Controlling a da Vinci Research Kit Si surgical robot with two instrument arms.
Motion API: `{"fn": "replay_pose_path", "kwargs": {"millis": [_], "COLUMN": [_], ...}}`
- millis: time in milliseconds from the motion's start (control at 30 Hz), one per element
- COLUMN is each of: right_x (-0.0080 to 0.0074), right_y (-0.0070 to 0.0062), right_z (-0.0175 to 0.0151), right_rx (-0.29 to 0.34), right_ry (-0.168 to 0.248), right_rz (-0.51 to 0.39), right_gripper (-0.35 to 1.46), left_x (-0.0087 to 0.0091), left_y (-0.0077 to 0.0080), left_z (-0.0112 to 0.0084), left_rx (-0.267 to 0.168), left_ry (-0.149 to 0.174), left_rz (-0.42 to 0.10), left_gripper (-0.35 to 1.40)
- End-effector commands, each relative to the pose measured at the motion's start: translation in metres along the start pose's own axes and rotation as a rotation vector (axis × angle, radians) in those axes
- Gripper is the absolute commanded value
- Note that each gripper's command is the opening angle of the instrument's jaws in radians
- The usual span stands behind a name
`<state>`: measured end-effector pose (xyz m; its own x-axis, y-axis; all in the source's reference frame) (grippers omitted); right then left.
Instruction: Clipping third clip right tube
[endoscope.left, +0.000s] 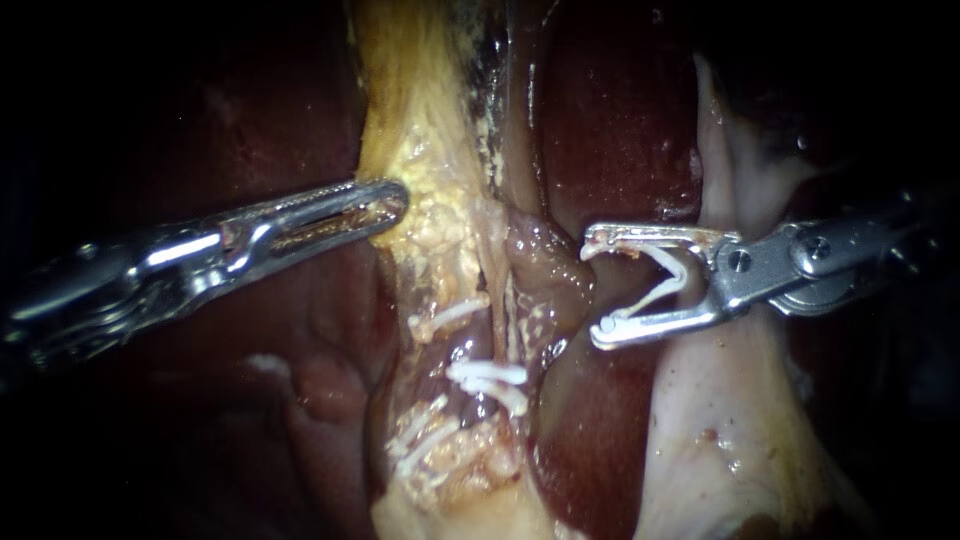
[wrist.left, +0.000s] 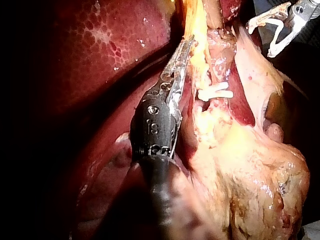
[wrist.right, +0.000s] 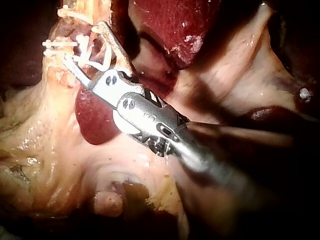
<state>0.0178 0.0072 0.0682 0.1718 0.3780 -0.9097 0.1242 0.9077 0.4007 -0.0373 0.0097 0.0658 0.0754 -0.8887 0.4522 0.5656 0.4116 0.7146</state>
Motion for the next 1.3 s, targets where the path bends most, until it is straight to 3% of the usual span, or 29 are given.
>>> {"fn": "replay_pose_path", "kwargs": {"millis": [33,133,267,500,700,967,1300], "right_x": [-0.0001,-0.0008,-0.0024,-0.0050,-0.0056,-0.0066,-0.0082], "right_y": [0.0000,-0.0004,-0.0009,-0.0010,0.0000,0.0020,0.0032], "right_z": [0.0001,0.0007,0.0024,0.0063,0.0085,0.0099,0.0121], "right_rx": [-0.001,0.002,0.014,0.028,0.013,-0.021,-0.024], "right_ry": [-0.001,0.000,0.003,-0.003,-0.024,-0.069,-0.084], "right_rz": [0.002,0.044,0.133,0.331,0.443,0.510,0.554], "right_gripper": [0.60,0.60,0.60,0.60,0.60,0.58,0.58], "left_x": [-0.0001,-0.0004,-0.0016,-0.0033,-0.0046,-0.0059,-0.0059], "left_y": [0.0000,-0.0001,-0.0001,-0.0004,-0.0017,-0.0035,-0.0036], "left_z": [-0.0001,-0.0005,-0.0026,-0.0079,-0.0114,-0.0129,-0.0134], "left_rx": [0.000,0.003,0.005,-0.008,-0.015,-0.014,-0.013], "left_ry": [0.000,0.002,0.010,-0.026,-0.048,-0.053,-0.056], "left_rz": [0.000,-0.002,-0.007,-0.018,-0.029,-0.028,-0.028], "left_gripper": [-0.35,-0.35,-0.35,-0.35,-0.35,-0.35,-0.35]}}
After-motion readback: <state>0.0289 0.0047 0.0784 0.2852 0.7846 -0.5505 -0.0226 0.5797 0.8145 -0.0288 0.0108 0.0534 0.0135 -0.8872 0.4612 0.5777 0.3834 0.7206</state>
